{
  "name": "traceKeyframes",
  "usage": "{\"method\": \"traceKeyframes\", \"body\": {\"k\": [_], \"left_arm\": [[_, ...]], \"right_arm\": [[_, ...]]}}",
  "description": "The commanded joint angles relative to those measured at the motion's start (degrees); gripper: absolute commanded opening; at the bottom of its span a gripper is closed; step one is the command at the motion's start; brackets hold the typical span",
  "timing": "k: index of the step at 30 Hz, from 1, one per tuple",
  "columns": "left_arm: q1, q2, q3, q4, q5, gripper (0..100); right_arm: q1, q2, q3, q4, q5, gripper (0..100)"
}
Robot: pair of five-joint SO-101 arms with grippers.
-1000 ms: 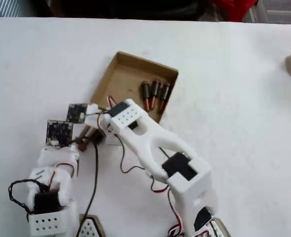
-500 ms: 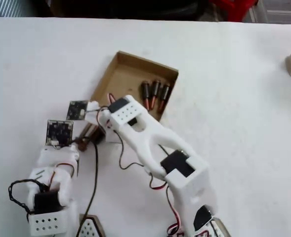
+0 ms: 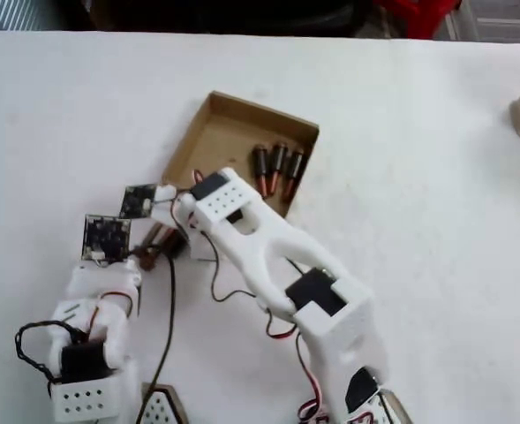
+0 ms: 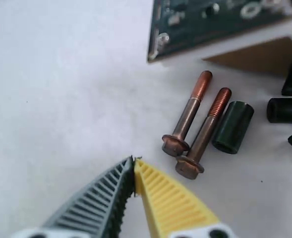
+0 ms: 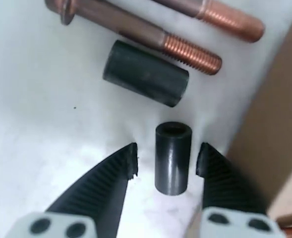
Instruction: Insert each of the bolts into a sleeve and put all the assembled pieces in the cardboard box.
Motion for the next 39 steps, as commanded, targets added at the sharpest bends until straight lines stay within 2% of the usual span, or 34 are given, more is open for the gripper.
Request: {"method": "traceKeyframes", "body": {"k": [1, 5, 10, 13, 21, 25, 29, 31, 34, 39], "left_arm": [[0.48, -0.40, -0.09, 0.18, -0.62, 2], [0.48, -0.40, -0.09, 0.18, -0.62, 2], [0.48, -0.40, -0.09, 0.18, -0.62, 2], [0.48, -0.40, -0.09, 0.18, -0.62, 2], [0.48, -0.40, -0.09, 0.18, -0.62, 2], [0.04, -0.40, -0.09, 0.18, -0.35, 2], [-4.26, -0.48, -0.09, -1.93, 0.44, 2], [-5.41, -0.48, -0.09, -2.99, 4.22, 2], [-5.41, -0.40, -0.09, -3.52, 8.44, 2], [-5.23, -0.40, -0.35, -3.52, 9.58, 2]], "right_arm": [[1.36, -0.22, -2.46, 0.13, 3.34, 13.7], [1.36, 1.36, -2.73, 0.04, 3.96, 11.1], [1.19, 1.98, -2.81, 0.04, 3.96, 1.4], [1.45, 0.31, -2.46, 1.01, 2.73, 1.5], [4.97, -10.33, -2.37, 7.87, -13.71, 1.7], [8.75, -13.05, -2.37, 10.95, -18.81, 1.7], [12.53, -13.67, -1.32, 12.88, -20.48, 1.7], [13.32, -13.67, 0.53, 12.88, -20.75, 1.7], [13.49, -13.76, 4.84, 10.42, -20.75, 1.7], [13.58, -18.68, 12.13, 7.25, -20.75, 1.7]]}}
